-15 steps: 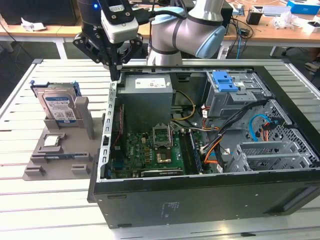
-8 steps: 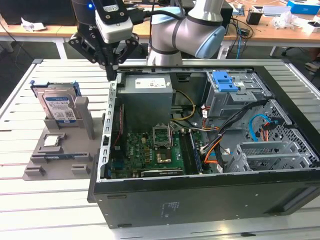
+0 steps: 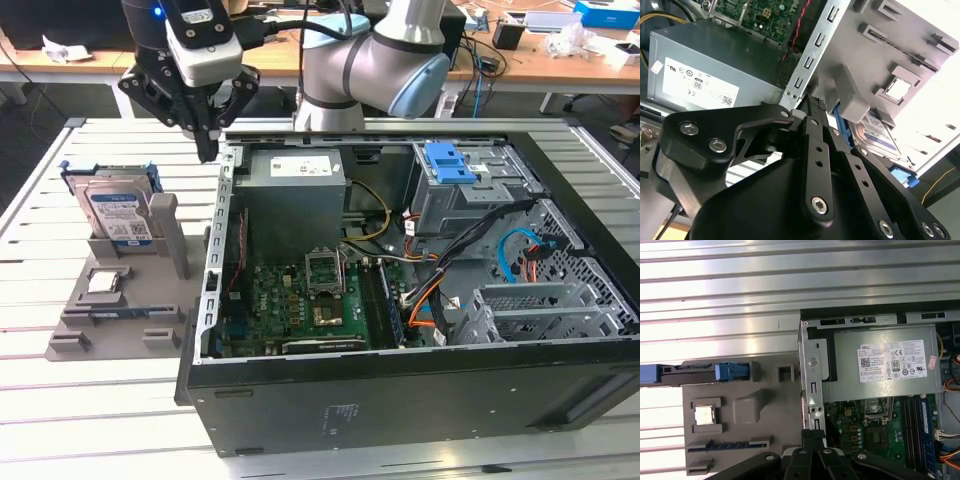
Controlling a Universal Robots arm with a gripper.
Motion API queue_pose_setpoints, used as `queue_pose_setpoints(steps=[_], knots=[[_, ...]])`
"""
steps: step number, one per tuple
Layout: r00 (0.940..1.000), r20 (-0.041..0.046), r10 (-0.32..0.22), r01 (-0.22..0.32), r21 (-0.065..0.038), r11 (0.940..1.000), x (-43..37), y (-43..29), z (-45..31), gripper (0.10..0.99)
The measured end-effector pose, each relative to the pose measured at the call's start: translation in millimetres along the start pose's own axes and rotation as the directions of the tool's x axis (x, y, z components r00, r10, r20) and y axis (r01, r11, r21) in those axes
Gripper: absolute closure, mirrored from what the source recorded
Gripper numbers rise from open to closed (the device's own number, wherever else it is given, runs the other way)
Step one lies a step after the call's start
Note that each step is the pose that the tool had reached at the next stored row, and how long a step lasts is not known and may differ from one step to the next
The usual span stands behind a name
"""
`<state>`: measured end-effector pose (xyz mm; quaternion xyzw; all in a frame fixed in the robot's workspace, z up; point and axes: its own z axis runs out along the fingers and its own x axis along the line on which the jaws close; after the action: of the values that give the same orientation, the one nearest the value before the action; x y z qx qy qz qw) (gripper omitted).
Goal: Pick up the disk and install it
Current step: 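Reach for the disk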
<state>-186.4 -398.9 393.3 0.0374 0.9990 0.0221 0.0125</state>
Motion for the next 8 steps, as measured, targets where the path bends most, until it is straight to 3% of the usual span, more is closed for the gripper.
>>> queue_pose_setpoints(steps=[8], knots=[[1.0, 0.0, 0.0, 0.0, 0.0, 1.0, 19.7, -1.5, -0.5, 0.98]])
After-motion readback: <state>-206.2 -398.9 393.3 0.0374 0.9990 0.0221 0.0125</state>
